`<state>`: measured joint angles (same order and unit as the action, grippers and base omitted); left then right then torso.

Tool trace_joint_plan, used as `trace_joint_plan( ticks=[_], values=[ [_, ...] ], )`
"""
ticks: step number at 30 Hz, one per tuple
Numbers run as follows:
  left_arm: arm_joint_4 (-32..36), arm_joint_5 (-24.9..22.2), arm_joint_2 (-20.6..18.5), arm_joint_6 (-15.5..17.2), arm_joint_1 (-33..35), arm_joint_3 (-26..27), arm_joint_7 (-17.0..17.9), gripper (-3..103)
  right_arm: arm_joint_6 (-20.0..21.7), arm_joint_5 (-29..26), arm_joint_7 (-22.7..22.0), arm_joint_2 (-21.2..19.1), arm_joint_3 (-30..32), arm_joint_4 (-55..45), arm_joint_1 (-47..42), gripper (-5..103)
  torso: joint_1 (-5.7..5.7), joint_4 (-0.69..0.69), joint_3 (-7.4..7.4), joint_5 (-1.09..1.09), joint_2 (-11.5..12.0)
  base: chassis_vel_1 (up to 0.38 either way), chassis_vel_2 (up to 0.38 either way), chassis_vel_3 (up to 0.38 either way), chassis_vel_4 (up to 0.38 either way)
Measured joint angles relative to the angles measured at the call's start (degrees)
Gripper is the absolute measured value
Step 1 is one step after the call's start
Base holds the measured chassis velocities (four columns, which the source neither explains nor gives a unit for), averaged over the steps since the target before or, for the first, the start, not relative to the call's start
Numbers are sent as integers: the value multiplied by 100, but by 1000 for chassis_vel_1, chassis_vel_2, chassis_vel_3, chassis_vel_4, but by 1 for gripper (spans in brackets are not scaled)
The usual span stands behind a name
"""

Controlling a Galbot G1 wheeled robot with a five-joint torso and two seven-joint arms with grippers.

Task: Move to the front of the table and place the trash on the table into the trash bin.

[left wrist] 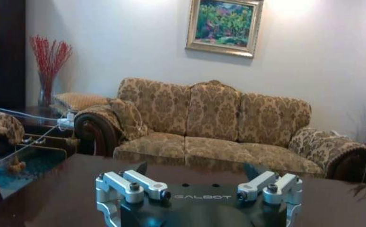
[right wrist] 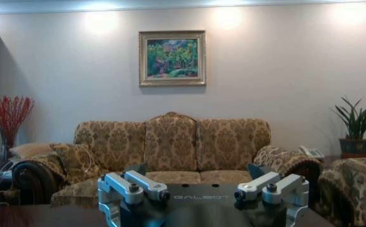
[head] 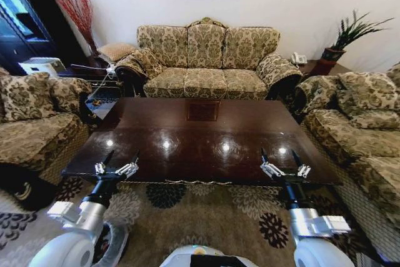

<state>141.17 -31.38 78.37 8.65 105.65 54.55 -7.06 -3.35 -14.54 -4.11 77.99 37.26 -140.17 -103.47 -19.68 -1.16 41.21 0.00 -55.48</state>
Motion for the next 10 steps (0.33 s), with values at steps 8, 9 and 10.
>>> trace_joint_plan(
  ticks=[8, 9, 10],
  values=[
    [0, 0, 0, 0, 0, 0, 0, 100, 0, 0, 0, 0, 0, 0, 0, 100, 0, 0, 0, 0, 0, 0, 0, 0, 0],
    [0, 0, 0, 0, 0, 0, 0, 100, 0, 0, 0, 0, 0, 0, 0, 100, 0, 0, 0, 0, 0, 0, 0, 0, 0],
    [0, 0, 0, 0, 0, 0, 0, 100, 0, 0, 0, 0, 0, 0, 0, 100, 0, 0, 0, 0, 0, 0, 0, 0, 0]
  ],
)
